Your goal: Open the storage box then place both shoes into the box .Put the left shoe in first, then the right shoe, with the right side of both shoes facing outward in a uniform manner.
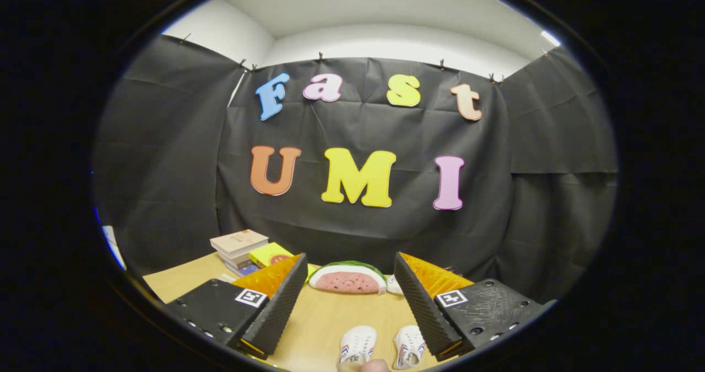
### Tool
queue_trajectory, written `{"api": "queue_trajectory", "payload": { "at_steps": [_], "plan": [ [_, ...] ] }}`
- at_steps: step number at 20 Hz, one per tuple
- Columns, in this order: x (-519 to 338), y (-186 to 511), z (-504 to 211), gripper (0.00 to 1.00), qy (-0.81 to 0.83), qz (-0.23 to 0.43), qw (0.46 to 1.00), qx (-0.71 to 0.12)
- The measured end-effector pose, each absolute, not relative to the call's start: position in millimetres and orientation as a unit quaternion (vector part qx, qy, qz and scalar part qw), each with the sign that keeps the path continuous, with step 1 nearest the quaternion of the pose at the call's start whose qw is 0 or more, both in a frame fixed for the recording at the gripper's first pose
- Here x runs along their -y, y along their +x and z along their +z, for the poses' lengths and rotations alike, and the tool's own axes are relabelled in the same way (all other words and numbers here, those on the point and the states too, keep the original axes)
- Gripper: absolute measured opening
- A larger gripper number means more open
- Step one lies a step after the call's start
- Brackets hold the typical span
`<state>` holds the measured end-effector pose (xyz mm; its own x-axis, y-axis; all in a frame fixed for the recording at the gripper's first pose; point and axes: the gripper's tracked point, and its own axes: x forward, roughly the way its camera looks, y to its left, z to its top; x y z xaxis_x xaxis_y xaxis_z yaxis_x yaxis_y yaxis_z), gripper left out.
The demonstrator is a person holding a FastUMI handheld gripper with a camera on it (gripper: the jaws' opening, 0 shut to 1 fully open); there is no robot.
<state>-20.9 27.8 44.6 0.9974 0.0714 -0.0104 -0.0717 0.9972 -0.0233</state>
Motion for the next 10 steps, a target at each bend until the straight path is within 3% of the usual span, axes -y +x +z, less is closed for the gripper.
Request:
{"api": "queue_trajectory", "payload": {
  "at_steps": [7, 10],
  "plan": [
    [-12.9, -5.1, -19.3, 0.95, -0.008, 0.051, 0.997, -0.05],
    [-41.4, -4.6, -64.2, 0.96, 0.028, 0.107, 0.989, -0.1]
  ]
}}
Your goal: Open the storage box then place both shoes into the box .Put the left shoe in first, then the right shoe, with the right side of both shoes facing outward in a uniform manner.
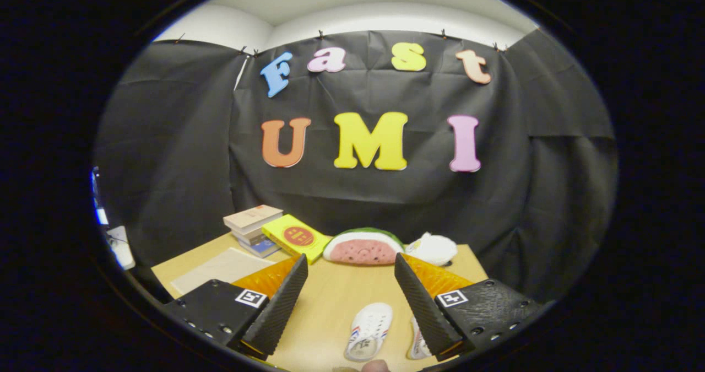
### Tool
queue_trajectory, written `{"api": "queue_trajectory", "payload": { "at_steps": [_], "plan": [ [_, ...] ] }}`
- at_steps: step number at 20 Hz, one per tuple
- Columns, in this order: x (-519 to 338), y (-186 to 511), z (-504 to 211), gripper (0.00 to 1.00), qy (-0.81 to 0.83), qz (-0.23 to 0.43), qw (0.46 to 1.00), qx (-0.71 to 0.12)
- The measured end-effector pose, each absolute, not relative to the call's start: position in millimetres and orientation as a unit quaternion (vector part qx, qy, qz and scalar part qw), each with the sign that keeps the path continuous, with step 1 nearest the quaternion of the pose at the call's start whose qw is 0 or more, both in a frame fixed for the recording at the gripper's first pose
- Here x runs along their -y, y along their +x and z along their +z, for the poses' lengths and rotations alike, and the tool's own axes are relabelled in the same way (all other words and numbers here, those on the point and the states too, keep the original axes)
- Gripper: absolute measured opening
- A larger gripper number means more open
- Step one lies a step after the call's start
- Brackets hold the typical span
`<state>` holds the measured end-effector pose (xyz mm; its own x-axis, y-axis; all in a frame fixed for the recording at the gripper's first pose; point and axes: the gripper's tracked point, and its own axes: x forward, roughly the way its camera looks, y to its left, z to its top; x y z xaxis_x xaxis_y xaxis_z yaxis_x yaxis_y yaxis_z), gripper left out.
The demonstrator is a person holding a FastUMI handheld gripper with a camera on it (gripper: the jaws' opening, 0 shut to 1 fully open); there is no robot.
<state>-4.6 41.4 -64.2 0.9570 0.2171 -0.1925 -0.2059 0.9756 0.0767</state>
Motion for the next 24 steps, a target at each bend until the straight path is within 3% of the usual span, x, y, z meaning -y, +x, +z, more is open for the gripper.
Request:
{"api": "queue_trajectory", "payload": {
  "at_steps": [12, 24],
  "plan": [
    [-155.4, -2.9, -183.9, 0.96, 0.186, 0.281, 0.902, -0.269],
    [-212.0, 1.1, -225.0, 0.95, 0.34, 0.332, 0.784, -0.4]
  ]
}}
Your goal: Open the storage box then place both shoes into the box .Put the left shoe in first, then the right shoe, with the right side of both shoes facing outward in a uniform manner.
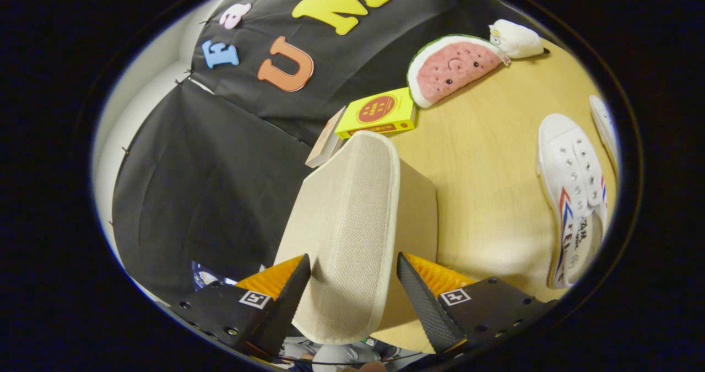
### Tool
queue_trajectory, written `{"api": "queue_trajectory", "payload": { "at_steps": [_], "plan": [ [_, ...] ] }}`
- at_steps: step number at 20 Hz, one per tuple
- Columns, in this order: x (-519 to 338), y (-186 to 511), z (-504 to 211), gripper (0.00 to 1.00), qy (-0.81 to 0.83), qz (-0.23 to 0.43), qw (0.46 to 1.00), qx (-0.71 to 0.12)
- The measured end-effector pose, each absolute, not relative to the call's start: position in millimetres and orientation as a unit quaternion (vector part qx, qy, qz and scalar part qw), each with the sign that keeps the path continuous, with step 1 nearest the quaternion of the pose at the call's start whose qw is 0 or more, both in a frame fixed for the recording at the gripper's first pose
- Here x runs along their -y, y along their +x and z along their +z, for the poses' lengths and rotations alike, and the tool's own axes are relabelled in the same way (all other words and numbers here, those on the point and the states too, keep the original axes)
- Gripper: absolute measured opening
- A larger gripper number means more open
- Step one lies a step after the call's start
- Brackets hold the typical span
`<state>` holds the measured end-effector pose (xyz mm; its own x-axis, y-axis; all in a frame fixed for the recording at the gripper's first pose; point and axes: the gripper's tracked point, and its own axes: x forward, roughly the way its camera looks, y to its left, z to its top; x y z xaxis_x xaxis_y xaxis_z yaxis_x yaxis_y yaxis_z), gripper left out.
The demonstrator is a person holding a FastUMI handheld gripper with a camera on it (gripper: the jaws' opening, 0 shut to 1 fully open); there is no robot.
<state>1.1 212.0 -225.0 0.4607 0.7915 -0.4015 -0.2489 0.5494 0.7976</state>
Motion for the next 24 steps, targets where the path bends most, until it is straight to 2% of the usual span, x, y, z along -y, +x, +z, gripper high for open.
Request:
{"api": "queue_trajectory", "payload": {
  "at_steps": [2, 4, 5, 10, 13, 19, 24],
  "plan": [
    [-213.1, 4.3, -219.2, 0.93, 0.357, 0.333, 0.774, -0.403],
    [-203.6, 8.6, -218.0, 0.76, 0.364, 0.322, 0.776, -0.403],
    [-200.6, 8.8, -215.5, 0.73, 0.367, 0.319, 0.775, -0.404],
    [-183.5, 15.3, -194.3, 0.03, 0.356, 0.301, 0.794, -0.391],
    [-186.0, 16.7, -177.4, 0.0, 0.338, 0.3, 0.804, -0.387],
    [-199.2, 13.9, -128.7, 0.0, 0.283, 0.28, 0.837, -0.375],
    [-241.6, 6.4, -55.6, 0.0, 0.24, 0.29, 0.863, -0.338]
  ]
}}
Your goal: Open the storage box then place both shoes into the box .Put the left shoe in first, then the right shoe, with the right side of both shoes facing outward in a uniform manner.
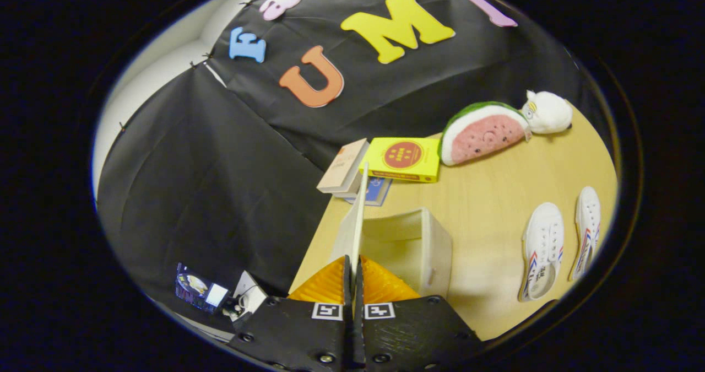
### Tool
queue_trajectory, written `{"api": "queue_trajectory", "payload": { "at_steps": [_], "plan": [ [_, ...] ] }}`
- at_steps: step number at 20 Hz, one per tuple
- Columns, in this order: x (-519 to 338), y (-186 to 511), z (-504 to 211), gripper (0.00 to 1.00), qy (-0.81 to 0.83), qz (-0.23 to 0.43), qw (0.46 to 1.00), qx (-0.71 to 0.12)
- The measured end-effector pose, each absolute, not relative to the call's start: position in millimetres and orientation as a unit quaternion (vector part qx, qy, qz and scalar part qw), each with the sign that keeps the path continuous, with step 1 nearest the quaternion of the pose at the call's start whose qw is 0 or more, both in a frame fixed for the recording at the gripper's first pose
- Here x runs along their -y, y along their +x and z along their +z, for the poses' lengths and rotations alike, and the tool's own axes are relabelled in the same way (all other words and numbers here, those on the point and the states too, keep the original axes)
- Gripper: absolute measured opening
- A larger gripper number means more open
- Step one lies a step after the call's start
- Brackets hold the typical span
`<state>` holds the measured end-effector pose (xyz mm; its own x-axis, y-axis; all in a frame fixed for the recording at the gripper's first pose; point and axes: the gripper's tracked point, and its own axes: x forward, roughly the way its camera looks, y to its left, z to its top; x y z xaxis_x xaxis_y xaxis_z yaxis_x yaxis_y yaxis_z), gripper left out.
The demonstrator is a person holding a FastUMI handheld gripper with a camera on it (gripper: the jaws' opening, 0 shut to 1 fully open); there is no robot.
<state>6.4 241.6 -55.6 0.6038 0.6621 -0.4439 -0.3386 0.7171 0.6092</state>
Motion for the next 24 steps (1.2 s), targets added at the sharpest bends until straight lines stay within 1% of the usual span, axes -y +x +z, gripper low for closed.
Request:
{"api": "queue_trajectory", "payload": {
  "at_steps": [4, 9, 10, 11, 12, 13, 14, 15, 16, 17, 24],
  "plan": [
    [-301.3, -5.3, -13.3, 0.0, 0.228, 0.318, 0.862, -0.322],
    [-378.4, -10.4, 7.3, 0.0, 0.218, 0.344, 0.857, -0.317],
    [-391.3, -9.7, 6.6, 0.03, 0.217, 0.344, 0.856, -0.319],
    [-403.7, -8.4, 6.2, 0.03, 0.215, 0.344, 0.857, -0.319],
    [-414.7, -7.9, 4.3, 0.07, 0.215, 0.344, 0.855, -0.323],
    [-426.2, -7.0, 4.8, 0.07, 0.212, 0.346, 0.855, -0.323],
    [-435.1, -5.1, 4.6, 0.12, 0.206, 0.346, 0.858, -0.32],
    [-444.3, -6.7, 3.9, 0.14, 0.196, 0.35, 0.86, -0.315],
    [-449.2, -6.0, 4.1, 0.22, 0.184, 0.35, 0.865, -0.307],
    [-453.2, -4.5, 6.2, 0.23, 0.172, 0.349, 0.873, -0.295],
    [-438.9, 11.9, 18.2, 0.75, 0.106, 0.324, 0.912, -0.228]
  ]
}}
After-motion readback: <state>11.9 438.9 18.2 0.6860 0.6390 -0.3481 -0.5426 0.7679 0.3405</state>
